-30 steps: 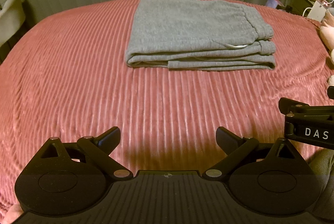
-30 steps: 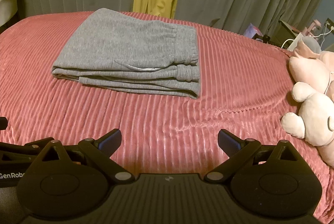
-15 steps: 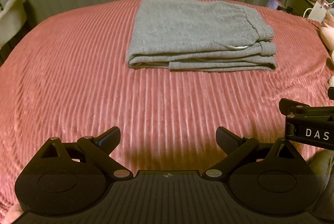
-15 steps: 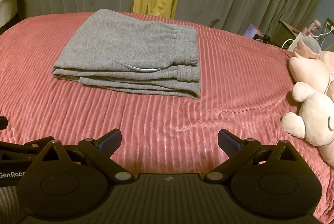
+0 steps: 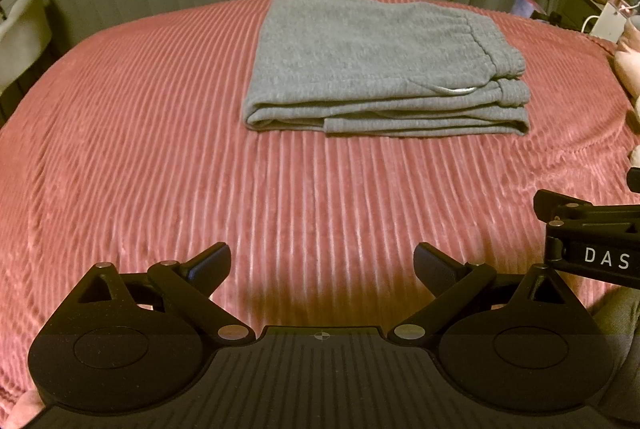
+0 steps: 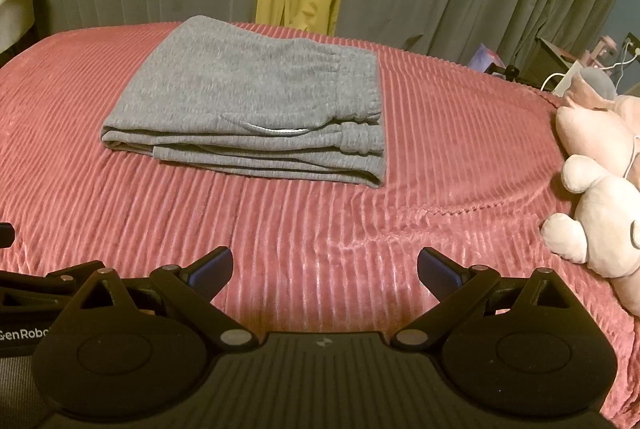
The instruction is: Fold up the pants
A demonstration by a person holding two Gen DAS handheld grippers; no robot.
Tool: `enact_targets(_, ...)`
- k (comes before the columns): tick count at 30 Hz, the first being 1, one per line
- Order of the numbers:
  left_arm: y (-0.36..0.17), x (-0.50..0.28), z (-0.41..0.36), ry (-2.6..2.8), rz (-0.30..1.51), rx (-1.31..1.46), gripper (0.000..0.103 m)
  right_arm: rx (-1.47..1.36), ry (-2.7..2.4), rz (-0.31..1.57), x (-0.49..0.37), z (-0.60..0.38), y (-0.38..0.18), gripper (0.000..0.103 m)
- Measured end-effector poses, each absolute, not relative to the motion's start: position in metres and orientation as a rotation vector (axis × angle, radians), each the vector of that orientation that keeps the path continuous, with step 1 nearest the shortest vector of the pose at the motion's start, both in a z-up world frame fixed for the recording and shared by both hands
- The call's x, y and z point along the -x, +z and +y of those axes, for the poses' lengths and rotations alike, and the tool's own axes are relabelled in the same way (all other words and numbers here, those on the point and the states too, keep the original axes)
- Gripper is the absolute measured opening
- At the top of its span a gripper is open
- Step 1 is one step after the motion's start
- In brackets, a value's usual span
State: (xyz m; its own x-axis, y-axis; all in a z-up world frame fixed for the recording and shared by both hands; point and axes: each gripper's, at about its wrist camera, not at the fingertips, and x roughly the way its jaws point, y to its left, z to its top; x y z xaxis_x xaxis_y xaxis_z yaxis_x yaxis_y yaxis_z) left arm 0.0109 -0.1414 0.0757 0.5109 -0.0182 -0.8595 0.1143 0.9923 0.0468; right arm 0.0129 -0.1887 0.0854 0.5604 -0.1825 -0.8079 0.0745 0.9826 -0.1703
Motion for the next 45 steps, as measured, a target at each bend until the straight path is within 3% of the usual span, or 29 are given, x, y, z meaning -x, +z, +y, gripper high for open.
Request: enact_targets(45,0.0777,-0.0107,-0.1479,-0.06,0.962,-0.127,0.101,0.101,-0.136,0.964,-0.0134,-0.1921,0.0813,0.099)
